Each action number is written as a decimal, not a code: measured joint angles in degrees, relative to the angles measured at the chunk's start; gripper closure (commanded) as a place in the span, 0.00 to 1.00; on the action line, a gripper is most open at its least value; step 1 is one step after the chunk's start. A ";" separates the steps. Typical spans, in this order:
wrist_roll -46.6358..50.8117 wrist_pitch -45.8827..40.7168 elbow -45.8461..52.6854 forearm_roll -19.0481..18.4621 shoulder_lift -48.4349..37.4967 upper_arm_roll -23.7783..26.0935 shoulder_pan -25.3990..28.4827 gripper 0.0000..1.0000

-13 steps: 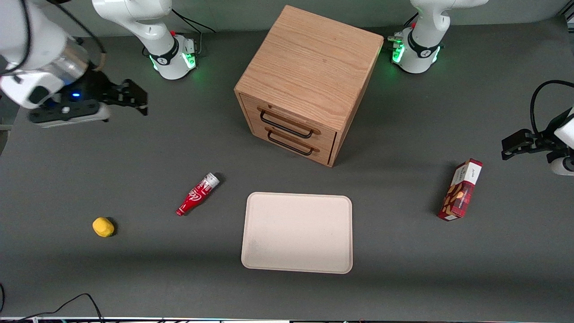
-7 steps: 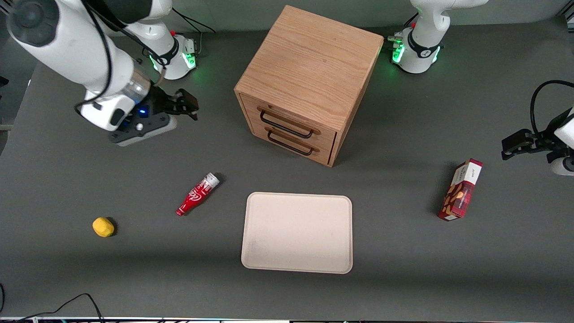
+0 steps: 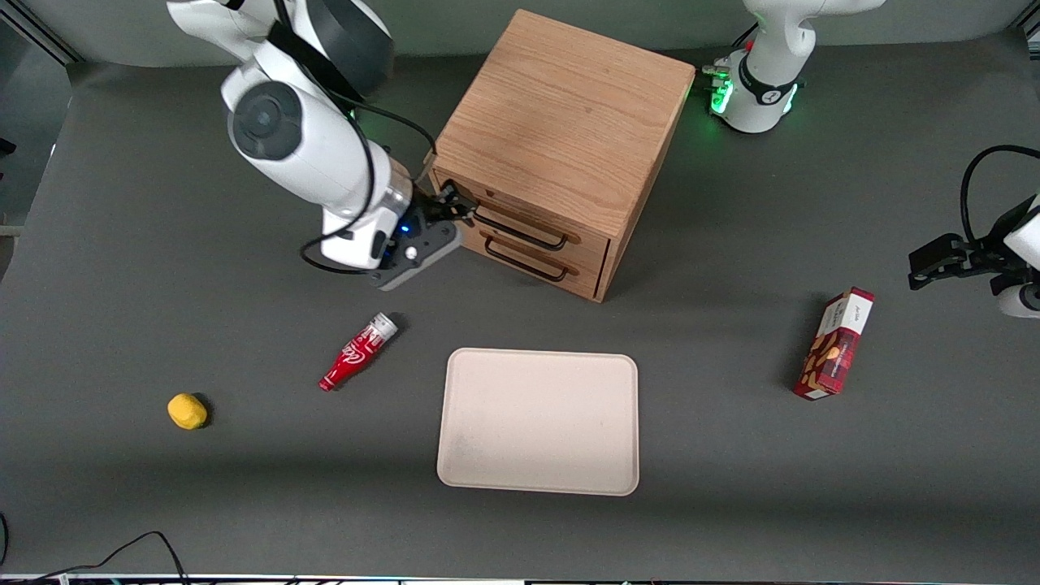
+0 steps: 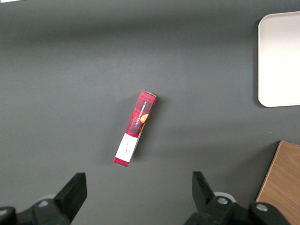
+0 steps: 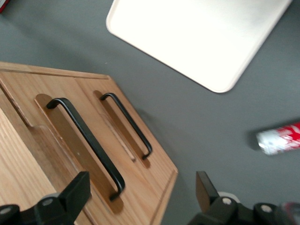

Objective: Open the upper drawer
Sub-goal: 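Hook the right gripper onto the upper drawer's black handle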

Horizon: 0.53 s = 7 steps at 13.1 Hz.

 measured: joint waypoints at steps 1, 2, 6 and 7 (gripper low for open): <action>-0.15 0.95 0.01 0.01 1.82 1.25 -0.01 0.00; -0.26 1.97 0.03 0.01 3.56 2.70 -0.02 0.00; -2.39 3.19 -0.02 0.01 7.56 5.70 0.13 0.00; -3.48 3.18 -0.13 0.01 7.85 5.70 0.12 0.00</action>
